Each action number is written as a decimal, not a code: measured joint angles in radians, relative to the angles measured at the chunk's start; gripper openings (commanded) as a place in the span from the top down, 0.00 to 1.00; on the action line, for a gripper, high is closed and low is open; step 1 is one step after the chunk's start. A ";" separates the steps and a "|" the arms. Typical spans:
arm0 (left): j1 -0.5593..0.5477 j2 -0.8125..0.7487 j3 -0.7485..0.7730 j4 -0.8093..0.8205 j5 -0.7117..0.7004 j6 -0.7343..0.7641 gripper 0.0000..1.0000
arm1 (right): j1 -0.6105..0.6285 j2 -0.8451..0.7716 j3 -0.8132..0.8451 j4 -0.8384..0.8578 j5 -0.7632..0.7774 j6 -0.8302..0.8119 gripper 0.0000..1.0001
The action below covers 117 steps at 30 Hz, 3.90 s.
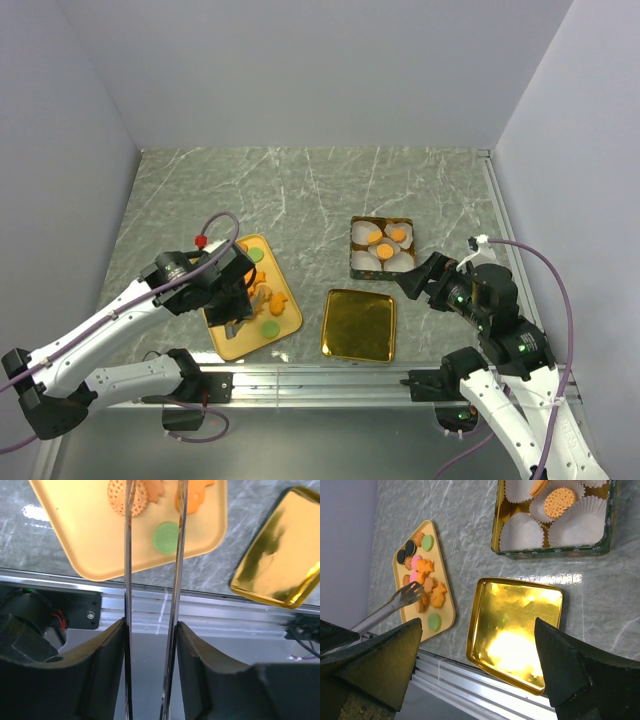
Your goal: Pack the cookies
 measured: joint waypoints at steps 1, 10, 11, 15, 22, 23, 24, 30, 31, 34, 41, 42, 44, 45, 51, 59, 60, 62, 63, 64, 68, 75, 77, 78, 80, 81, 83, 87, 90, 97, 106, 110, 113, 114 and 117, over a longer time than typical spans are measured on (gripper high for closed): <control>0.000 -0.003 -0.010 0.001 0.000 0.000 0.50 | 0.000 0.000 0.000 0.000 0.000 0.000 0.00; 0.000 -0.030 -0.074 0.000 0.000 -0.001 0.46 | 0.000 0.000 0.000 -0.003 0.000 -0.001 0.00; 0.000 -0.031 -0.082 0.000 0.000 -0.001 0.46 | 0.000 0.000 0.000 -0.003 0.000 -0.001 0.00; 0.000 -0.041 -0.121 0.001 0.007 -0.003 0.44 | 0.000 0.000 0.000 -0.004 0.000 -0.001 0.00; 0.000 -0.104 -0.185 0.003 0.035 -0.024 0.46 | 0.000 0.000 0.000 -0.004 0.000 -0.001 0.00; 0.000 -0.111 -0.193 0.003 0.038 -0.026 0.49 | 0.000 0.000 0.000 -0.004 0.000 -0.001 0.00; 0.000 -0.119 -0.204 0.001 0.043 -0.027 0.50 | 0.000 0.000 0.000 -0.004 0.000 -0.001 0.00; 0.000 -0.128 -0.216 0.001 0.056 -0.030 0.59 | 0.000 0.002 0.000 -0.004 -0.004 -0.006 0.00; 0.000 -0.127 -0.216 0.001 0.056 -0.030 0.59 | 0.000 0.004 0.000 -0.004 -0.005 -0.007 0.00; 0.000 -0.119 -0.211 0.000 0.056 -0.029 0.60 | 0.000 0.007 0.000 -0.004 -0.008 -0.008 0.00; 0.000 -0.048 -0.119 -0.004 0.052 -0.022 0.60 | 0.000 0.011 0.000 -0.004 -0.008 -0.011 0.00; 0.000 -0.034 -0.095 -0.008 0.051 -0.020 0.60 | 0.000 0.012 0.000 -0.004 -0.008 -0.012 0.00; 0.000 -0.009 -0.052 -0.006 0.051 -0.014 0.60 | 0.000 0.012 0.000 -0.004 -0.008 -0.013 0.00; 0.000 0.001 -0.036 -0.007 0.050 -0.010 0.60 | 0.000 0.012 0.000 -0.004 -0.008 -0.014 0.00; 0.000 0.072 0.056 -0.004 0.042 0.020 0.59 | 0.000 0.012 0.000 -0.004 -0.008 -0.015 0.00; 0.000 0.178 0.154 -0.007 0.021 0.072 0.60 | 0.000 0.011 0.000 -0.004 -0.004 -0.015 0.00; 0.000 0.196 0.172 -0.008 0.017 0.080 0.60 | 0.000 0.011 0.000 -0.004 -0.002 -0.015 0.00; 0.000 0.229 0.205 -0.007 0.010 0.095 0.61 | 0.000 0.010 0.000 -0.004 0.001 -0.015 0.00; 0.000 0.244 0.222 -0.008 0.005 0.104 0.61 | 0.000 0.009 0.000 -0.005 0.002 -0.015 0.00; 0.000 0.262 0.240 -0.006 -0.001 0.113 0.61 | 0.000 0.008 0.000 -0.005 0.005 -0.015 0.00; 0.000 0.327 0.311 -0.008 -0.011 0.144 0.61 | 0.000 0.002 0.000 -0.012 0.016 -0.015 0.00; 0.000 0.465 0.480 -0.004 -0.023 0.214 0.62 | 0.000 -0.002 0.000 -0.021 0.027 -0.015 0.00; 0.000 0.517 0.540 0.000 -0.023 0.235 0.62 | 0.000 -0.002 0.000 -0.021 0.028 -0.015 0.00; 0.000 0.544 0.571 0.003 -0.024 0.245 0.63 | 0.000 -0.002 0.000 -0.021 0.029 -0.015 0.00; 0.000 0.599 0.633 0.006 -0.023 0.264 0.64 | 0.000 -0.002 0.000 -0.021 0.034 -0.015 0.00; 0.000 0.625 0.661 0.010 -0.022 0.272 0.64 | 0.000 -0.002 0.000 -0.021 0.035 -0.015 0.00; 0.000 0.681 0.719 0.019 -0.016 0.291 0.64 | 0.000 -0.002 0.000 -0.021 0.037 -0.015 0.00; -0.002 0.774 0.819 0.030 0.005 0.322 0.64 | 0.000 0.000 0.000 -0.022 0.044 -0.016 0.00; -0.010 0.837 0.895 0.036 0.014 0.340 0.65 | 0.000 0.006 0.000 -0.025 0.051 -0.020 0.00; -0.044 0.937 0.991 0.055 0.043 0.360 0.65 | 0.000 0.023 0.000 -0.027 0.063 -0.027 0.00; -0.099 0.985 1.012 0.072 0.063 0.366 0.66 | 0.000 0.024 0.000 -0.027 0.064 -0.033 0.00; -0.112 0.988 1.012 0.085 0.075 0.366 0.65 | 0.000 0.024 0.000 -0.027 0.064 -0.034 0.00; -0.120 0.992 1.012 0.101 0.079 0.366 0.66 | 0.000 0.024 0.000 -0.027 0.064 -0.034 0.00; -0.123 0.995 1.012 0.106 0.078 0.366 0.66 | 0.000 0.024 0.000 -0.027 0.064 -0.034 0.00; -0.134 1.010 1.011 0.116 0.078 0.366 0.65 | 0.000 0.024 0.000 -0.027 0.064 -0.036 0.00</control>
